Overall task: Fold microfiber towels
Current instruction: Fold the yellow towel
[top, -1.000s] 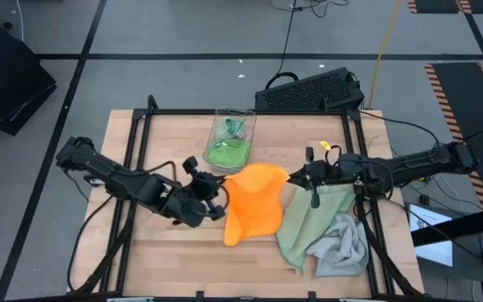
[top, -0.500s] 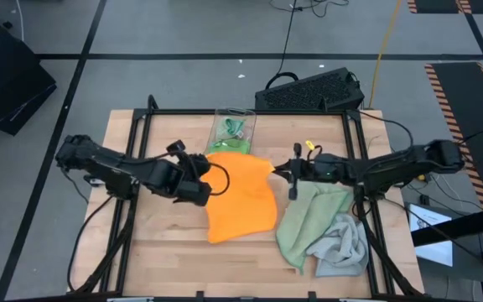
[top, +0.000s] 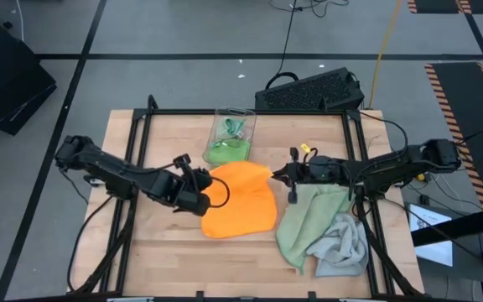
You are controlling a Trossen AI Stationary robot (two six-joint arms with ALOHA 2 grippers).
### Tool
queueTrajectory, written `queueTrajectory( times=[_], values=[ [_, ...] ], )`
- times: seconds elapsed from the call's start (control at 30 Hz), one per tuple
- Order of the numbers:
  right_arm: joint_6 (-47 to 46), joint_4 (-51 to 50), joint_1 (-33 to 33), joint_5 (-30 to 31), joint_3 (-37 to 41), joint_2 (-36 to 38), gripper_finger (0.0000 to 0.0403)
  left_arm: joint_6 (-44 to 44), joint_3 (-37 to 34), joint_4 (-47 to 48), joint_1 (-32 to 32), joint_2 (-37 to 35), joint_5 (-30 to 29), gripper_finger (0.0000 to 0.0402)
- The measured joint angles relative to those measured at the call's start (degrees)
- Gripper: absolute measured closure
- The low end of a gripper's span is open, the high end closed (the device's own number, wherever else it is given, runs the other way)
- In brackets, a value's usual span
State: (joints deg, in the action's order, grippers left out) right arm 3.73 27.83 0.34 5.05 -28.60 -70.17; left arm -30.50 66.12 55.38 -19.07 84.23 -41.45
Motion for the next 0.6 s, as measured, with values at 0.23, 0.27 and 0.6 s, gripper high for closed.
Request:
queueTrajectory(
  times=[0.23,0.27,0.6],
  values=[
    [-5.77,-2.04,1.05,-6.85,0.00,-0.02,0.0399,-0.18,-4.03,-6.40,-2.97,0.00,3.03,0.0384],
    [-5.94,-2.69,1.46,-6.87,-0.02,-0.07,0.0399,-0.19,-4.37,-7.52,-3.59,0.00,3.42,0.0385],
    [-4.24,-4.39,3.15,-6.53,-0.02,-7.58,0.0399,-0.21,-12.31,-18.77,-6.15,0.00,3.86,0.0385]
  ],
)
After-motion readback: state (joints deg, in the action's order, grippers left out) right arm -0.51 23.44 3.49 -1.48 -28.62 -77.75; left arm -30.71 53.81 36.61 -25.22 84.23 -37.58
